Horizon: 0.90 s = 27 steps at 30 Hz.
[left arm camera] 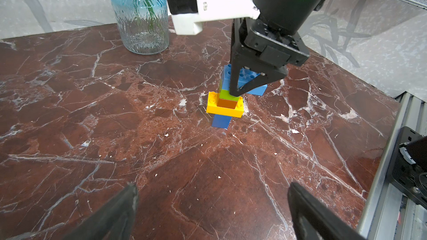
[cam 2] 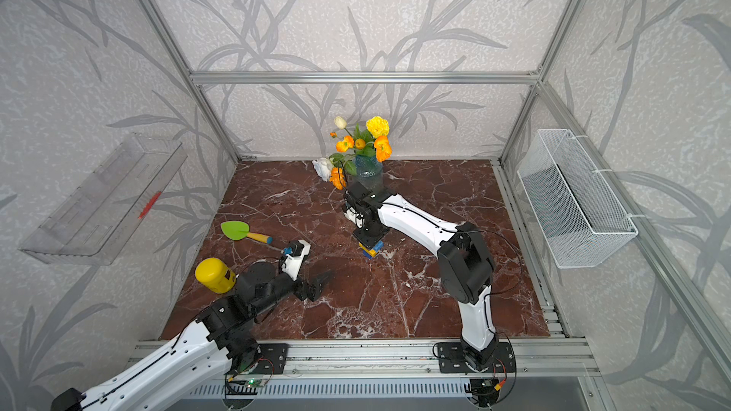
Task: Assemble the letter f with lego
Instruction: Assemble the lego brick with the lego brick, then adjust the lego brick at the center of the board.
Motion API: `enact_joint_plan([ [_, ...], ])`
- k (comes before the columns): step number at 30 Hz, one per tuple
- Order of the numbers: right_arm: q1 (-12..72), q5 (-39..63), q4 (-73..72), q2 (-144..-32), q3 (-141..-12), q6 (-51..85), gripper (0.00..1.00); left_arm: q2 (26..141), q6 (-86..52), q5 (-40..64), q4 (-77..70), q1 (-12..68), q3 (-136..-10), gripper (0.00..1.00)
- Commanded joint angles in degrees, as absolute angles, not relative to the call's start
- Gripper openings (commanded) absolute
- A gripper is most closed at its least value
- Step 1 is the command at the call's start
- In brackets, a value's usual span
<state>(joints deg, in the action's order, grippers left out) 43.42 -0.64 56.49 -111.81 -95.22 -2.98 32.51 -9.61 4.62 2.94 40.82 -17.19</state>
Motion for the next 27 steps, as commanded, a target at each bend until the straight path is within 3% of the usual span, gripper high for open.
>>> enact_joint_plan([
  [1, 43.2, -1.3, 57.7, -109.1, -94.8, -3.4, 0.44, 33.0, -9.0, 5.0, 1.9, 40.6, -17.3, 0.99],
  [27, 43.0, 0.0, 57.4, -104.2, -89.0, -3.7, 0.47, 34.0, -9.1, 5.2, 1.9, 40.7, -17.6, 0.99],
])
